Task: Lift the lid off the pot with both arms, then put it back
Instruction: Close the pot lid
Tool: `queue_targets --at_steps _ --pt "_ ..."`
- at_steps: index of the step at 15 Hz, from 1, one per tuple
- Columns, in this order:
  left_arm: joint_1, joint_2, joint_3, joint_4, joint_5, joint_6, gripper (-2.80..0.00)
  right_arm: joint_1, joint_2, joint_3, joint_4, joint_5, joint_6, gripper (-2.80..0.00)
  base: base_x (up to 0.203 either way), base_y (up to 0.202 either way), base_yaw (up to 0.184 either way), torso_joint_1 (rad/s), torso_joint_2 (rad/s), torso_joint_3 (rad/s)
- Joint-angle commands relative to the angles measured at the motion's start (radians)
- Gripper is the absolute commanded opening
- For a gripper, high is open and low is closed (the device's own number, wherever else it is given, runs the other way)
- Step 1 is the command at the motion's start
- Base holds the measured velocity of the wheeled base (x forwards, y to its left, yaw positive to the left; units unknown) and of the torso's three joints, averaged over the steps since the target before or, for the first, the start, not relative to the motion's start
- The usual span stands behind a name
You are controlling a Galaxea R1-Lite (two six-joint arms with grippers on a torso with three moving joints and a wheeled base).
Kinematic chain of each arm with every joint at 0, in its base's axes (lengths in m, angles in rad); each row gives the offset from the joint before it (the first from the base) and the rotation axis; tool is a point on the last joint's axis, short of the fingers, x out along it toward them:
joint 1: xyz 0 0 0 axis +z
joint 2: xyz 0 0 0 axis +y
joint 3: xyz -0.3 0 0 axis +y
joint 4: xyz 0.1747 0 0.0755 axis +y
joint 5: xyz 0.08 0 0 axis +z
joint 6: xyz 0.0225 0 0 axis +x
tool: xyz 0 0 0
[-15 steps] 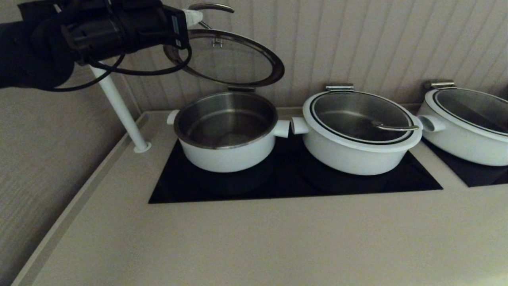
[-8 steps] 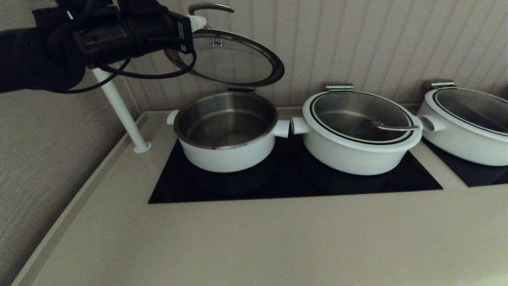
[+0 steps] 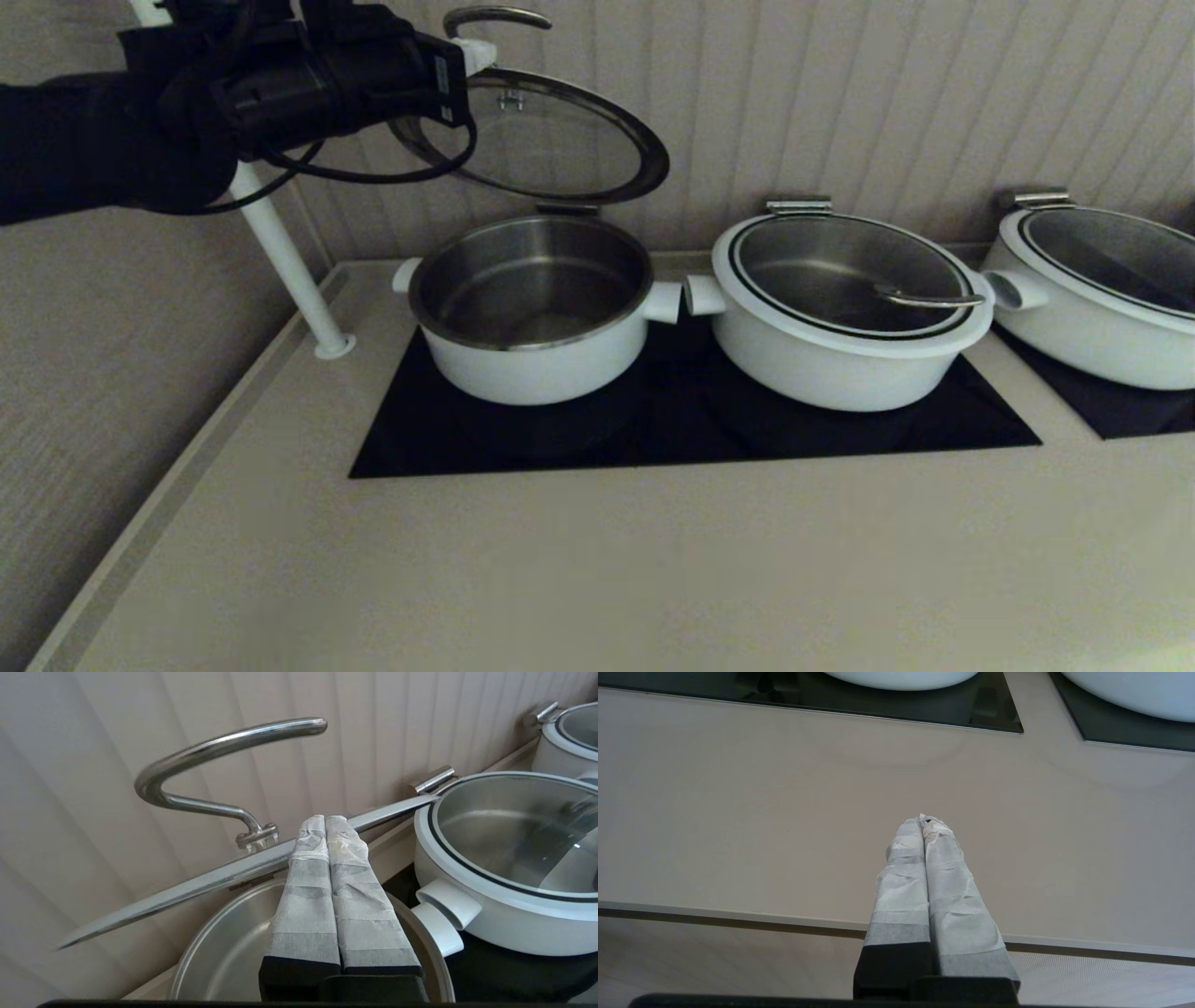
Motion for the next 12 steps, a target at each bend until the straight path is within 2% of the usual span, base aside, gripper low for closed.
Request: queue_targets --at_steps 1,12 --pt "0.0 0.001 0.008 -0.002 -0.001 0.001 -2.8 0.0 0.0 0.0 0.0 0.001 -0.001 -2.8 0.0 0.0 0.0 0.0 0.0 0.0" --pt "0.0 -0.072 0.119 -0.006 0.0 0.006 -2.8 0.0 0.0 0.0 0.0 0.001 -0.002 -2.8 0.0 0.0 0.0 0.0 0.0 0.0"
